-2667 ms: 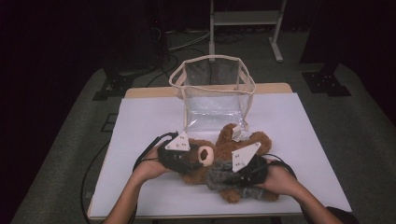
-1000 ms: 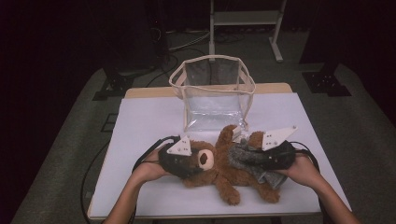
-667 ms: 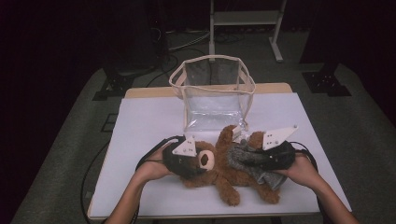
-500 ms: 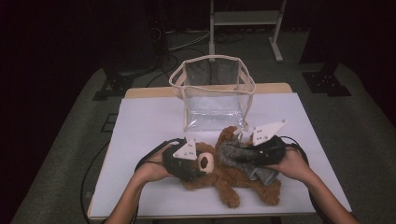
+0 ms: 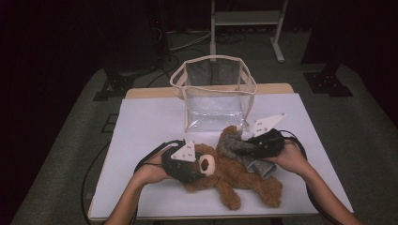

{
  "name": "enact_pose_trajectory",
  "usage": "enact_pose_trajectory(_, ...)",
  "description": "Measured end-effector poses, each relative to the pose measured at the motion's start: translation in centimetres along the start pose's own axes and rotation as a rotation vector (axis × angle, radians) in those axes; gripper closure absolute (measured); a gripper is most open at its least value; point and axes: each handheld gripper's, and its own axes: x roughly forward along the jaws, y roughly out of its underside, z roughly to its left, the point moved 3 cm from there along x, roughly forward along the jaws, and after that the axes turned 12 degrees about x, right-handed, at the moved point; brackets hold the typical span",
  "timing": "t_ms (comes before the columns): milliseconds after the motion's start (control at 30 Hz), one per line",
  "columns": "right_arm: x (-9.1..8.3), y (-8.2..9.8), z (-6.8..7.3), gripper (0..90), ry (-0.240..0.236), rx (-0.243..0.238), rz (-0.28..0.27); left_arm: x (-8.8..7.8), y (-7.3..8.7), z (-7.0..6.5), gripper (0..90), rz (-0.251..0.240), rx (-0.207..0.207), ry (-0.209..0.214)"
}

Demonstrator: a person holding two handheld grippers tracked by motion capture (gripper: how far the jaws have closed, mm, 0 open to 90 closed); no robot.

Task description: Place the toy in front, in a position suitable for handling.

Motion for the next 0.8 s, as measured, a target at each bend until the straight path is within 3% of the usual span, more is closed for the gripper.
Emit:
enact_pose_trajectory(200, -3.1, 3.3, -0.3, 72.1, 0.045, 0.071, -0.043, 0.2, 0.4, 1.0, 34.7, -0.030, -0.075, -0.040)
enact_pose_trajectory(400, -4.4, 5.7, 1.5, 72.0, 0.032, 0.076, -0.060, 0.4, 0.5, 1.8, 34.6, -0.039, -0.159, -0.080)
enact_pose_trajectory(500, -4.5, 7.1, 1.9, 71.9, 0.036, 0.090, -0.058, 0.4, 0.5, 1.8, 34.6, -0.041, -0.156, -0.074)
enact_pose_trajectory(667, -5.1, 9.4, 1.6, 71.9, 0.020, 0.160, -0.069, 0.3, 0.4, 1.6, 34.3, -0.030, -0.134, -0.060)
enact_pose_trajectory(800, -5.4, 9.4, 1.1, 71.8, 0.044, 0.162, -0.070, 0.4, 0.5, 1.4, 33.6, -0.032, -0.111, -0.062)
